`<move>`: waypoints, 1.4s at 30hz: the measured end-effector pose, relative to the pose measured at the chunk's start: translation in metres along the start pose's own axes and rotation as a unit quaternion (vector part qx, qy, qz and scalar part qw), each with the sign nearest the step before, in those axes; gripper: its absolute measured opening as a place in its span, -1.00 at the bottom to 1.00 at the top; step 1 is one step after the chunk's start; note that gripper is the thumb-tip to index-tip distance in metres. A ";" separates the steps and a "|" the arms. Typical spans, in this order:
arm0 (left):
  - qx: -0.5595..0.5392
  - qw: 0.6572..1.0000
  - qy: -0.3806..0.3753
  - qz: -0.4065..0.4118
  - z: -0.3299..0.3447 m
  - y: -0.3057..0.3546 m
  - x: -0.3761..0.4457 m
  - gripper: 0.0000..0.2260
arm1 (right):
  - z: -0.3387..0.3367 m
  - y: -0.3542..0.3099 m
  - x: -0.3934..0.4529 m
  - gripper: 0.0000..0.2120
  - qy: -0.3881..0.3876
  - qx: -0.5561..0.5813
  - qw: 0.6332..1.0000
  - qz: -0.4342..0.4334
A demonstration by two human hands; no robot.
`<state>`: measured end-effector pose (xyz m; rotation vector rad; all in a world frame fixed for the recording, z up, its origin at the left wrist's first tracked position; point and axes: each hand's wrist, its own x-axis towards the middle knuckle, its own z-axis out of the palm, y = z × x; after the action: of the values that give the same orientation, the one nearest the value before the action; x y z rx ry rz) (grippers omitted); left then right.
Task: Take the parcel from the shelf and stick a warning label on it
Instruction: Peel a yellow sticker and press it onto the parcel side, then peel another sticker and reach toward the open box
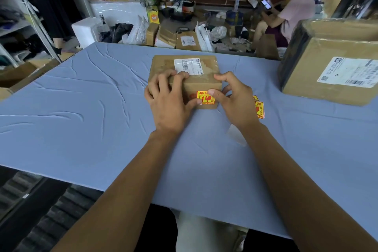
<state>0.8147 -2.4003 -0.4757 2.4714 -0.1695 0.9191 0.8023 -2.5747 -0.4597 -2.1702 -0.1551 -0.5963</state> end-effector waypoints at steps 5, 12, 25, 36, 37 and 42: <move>-0.043 0.997 -0.054 -0.034 -0.023 0.005 0.005 -0.46 | -0.007 -0.017 -0.003 -0.71 -0.021 -0.018 0.999 0.018; -0.001 0.997 -0.073 -0.021 -0.045 0.008 -0.021 -0.30 | -0.016 -0.025 -0.039 -0.59 -0.014 -0.033 0.999 0.016; 0.095 0.989 -0.116 0.015 -0.053 0.019 -0.030 -0.21 | -0.028 -0.009 -0.060 -0.18 -0.076 -0.075 0.994 0.021; -0.169 0.942 -0.286 0.036 -0.050 0.087 -0.100 -0.68 | -0.065 -0.001 -0.120 -0.89 -0.085 -0.159 0.982 0.047; -0.189 0.939 -0.285 0.026 -0.049 0.087 -0.100 -0.75 | -0.068 -0.003 -0.125 -0.91 -0.075 -0.134 0.987 0.051; -0.232 0.934 -0.269 -0.034 -0.047 0.082 -0.101 -0.92 | -0.074 -0.015 -0.139 -0.90 -0.027 0.016 0.997 0.070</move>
<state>0.6872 -2.4541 -0.4772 2.1946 -0.4284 0.1187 0.6483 -2.6092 -0.4753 -2.1466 -0.0411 -0.4526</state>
